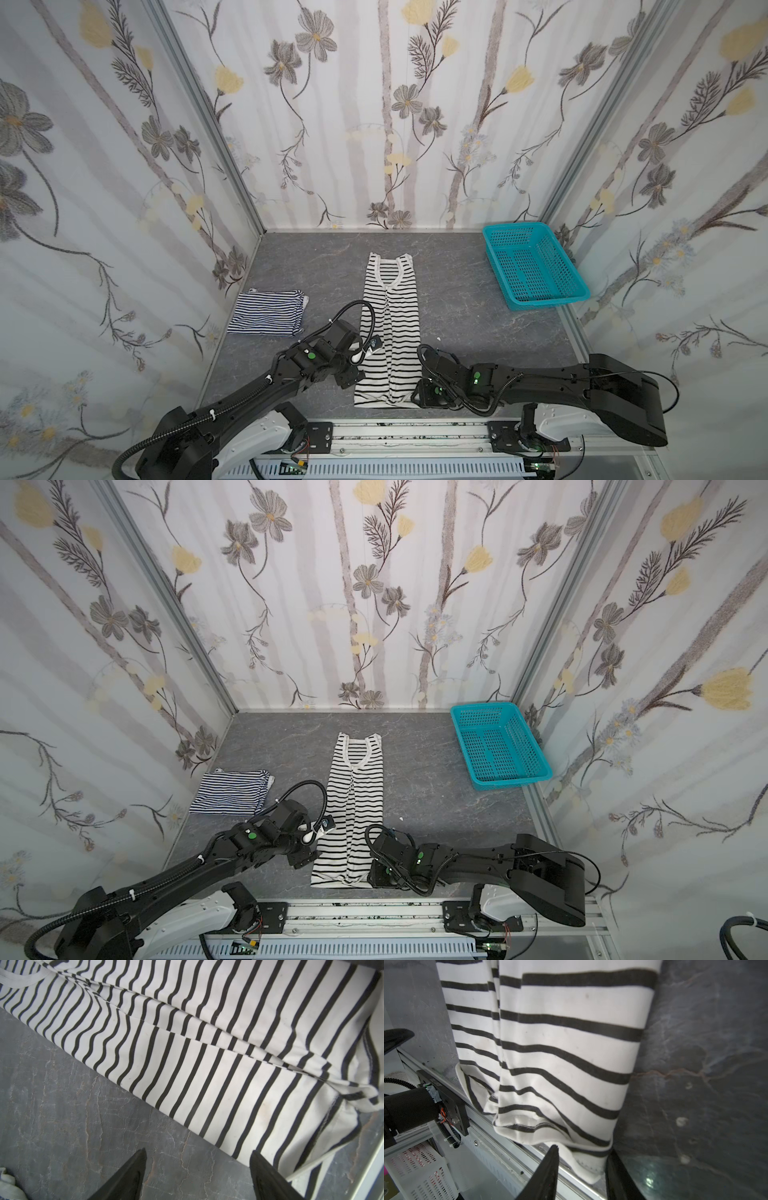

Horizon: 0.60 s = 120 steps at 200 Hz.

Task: Fold and stack tank tops
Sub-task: Fold the tank top at the center of the table.

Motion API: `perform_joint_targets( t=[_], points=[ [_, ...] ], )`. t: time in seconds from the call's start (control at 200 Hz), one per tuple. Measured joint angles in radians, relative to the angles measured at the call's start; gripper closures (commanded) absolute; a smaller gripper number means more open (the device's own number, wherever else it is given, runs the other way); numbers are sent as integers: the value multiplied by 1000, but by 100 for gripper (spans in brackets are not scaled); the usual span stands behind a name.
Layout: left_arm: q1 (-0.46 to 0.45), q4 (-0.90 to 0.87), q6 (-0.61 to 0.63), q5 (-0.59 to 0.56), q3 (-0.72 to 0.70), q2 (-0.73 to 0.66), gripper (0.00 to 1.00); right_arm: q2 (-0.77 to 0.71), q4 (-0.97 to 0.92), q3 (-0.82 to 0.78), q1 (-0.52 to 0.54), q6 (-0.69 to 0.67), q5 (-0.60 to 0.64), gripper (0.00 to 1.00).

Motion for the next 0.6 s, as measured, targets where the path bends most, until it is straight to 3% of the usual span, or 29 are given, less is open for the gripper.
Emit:
perform_joint_targets(
  t=[0.12,0.34,0.599],
  points=[
    [-8,-12,0,5,0,5,20,9,-43,18,5,-13,10,74],
    [-36,-44,14,28,0,12,21,34,-72,55,1,-37,29,100],
    [-79,-92,54,40,0,31,20,3,-92,79,-48,-69,46,100]
  ],
)
